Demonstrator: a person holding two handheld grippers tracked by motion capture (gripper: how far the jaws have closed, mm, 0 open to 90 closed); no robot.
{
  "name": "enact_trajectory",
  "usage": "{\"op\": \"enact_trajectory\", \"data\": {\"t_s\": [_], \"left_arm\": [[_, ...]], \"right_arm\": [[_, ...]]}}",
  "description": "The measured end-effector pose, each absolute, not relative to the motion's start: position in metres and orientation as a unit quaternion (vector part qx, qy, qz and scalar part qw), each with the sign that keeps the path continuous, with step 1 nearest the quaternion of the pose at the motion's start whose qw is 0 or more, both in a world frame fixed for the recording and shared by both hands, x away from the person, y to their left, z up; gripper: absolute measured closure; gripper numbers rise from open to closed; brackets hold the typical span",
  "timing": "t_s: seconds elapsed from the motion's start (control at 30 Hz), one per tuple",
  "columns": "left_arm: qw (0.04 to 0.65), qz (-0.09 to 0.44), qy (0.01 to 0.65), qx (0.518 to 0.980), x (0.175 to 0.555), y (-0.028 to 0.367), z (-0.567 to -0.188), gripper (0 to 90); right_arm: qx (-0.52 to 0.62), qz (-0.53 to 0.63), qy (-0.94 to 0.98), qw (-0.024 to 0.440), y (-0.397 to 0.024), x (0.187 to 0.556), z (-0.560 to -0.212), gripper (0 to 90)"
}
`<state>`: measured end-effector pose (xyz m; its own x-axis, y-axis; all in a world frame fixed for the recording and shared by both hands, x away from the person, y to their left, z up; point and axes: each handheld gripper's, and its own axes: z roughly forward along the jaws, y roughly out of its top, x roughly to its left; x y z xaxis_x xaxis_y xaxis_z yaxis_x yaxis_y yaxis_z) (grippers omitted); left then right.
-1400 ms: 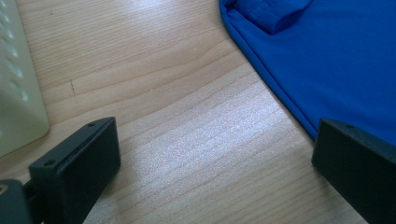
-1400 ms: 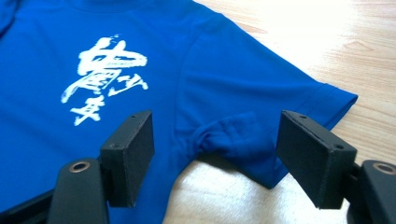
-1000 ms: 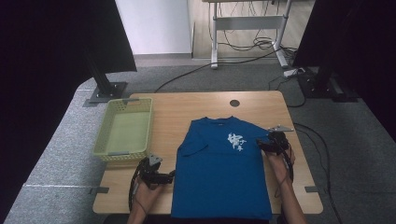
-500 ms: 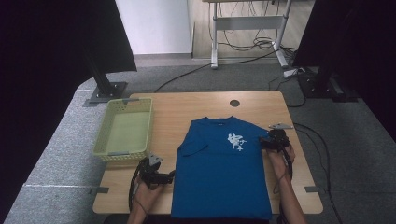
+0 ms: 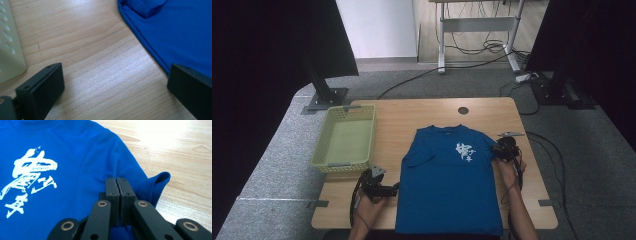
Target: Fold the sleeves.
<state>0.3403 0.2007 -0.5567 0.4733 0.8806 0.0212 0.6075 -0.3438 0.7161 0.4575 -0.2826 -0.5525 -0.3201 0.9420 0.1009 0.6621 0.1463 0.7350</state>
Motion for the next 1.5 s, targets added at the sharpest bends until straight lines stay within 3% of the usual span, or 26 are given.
{"op": "enact_trajectory", "data": {"t_s": [0.57,0.77,0.87,1.07,1.13,1.43,1.5], "left_arm": [[0.328,0.208,0.470,0.793,0.340,0.201,-0.557,1.2],[0.328,0.208,0.470,0.792,0.340,0.201,-0.557,1.2],[0.328,0.208,0.470,0.792,0.340,0.201,-0.557,1.3],[0.328,0.208,0.470,0.792,0.340,0.201,-0.557,1.2],[0.328,0.208,0.470,0.792,0.340,0.201,-0.557,1.3],[0.328,0.208,0.470,0.792,0.340,0.201,-0.557,1.2],[0.328,0.208,0.471,0.792,0.340,0.201,-0.557,1.2]], "right_arm": [[0.478,0.373,0.758,0.239,-0.251,0.446,-0.524,87.6],[0.460,0.377,0.774,0.217,-0.232,0.445,-0.532,87.6],[0.456,0.372,0.788,0.178,-0.222,0.449,-0.551,86.4],[0.458,0.381,0.786,0.166,-0.224,0.449,-0.551,85.1],[0.458,0.394,0.779,0.170,-0.227,0.447,-0.546,72.9],[0.464,0.413,0.759,0.197,-0.238,0.444,-0.529,65.4],[0.476,0.412,0.748,0.209,-0.246,0.445,-0.525,57.6]]}}
